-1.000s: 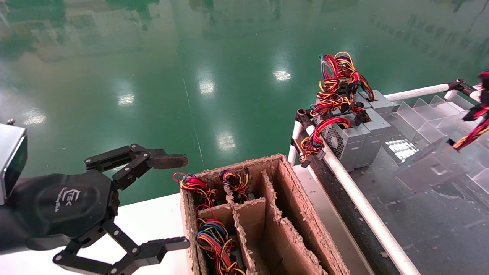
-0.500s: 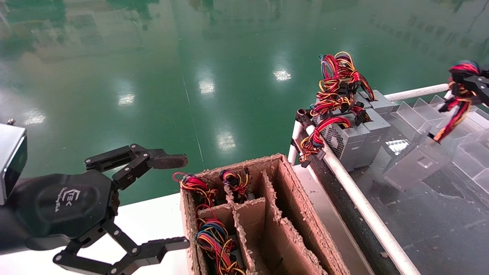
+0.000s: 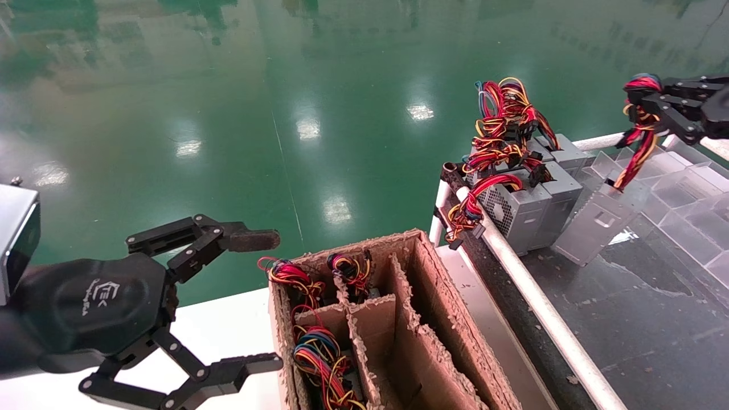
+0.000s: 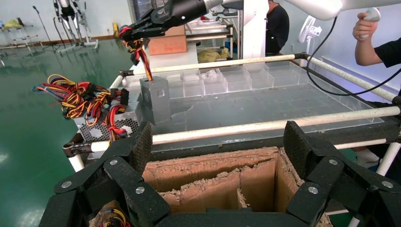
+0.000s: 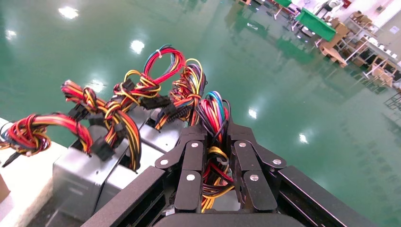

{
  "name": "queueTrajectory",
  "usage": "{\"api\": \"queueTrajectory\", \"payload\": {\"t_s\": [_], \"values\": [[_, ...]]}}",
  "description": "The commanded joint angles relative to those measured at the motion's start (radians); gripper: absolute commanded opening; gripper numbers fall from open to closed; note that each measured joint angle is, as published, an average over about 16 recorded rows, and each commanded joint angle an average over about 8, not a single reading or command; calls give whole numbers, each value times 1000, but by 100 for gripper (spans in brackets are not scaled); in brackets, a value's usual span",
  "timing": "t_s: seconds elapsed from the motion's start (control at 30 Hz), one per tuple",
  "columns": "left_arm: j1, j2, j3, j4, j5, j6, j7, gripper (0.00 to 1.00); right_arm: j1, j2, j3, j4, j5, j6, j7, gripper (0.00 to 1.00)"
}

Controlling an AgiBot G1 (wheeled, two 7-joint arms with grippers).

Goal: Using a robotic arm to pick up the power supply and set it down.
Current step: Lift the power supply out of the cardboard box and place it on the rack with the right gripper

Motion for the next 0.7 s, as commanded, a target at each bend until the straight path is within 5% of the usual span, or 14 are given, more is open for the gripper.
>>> {"api": "queueTrajectory", "payload": {"t_s": [0.03,0.7], "values": [[0,0,0,0,0,0,0,100,35,-26,-10,-48,-14,-10,-16,0],[0,0,0,0,0,0,0,100,193,-186,-29,-360,-35,-42,-236,0]]}}
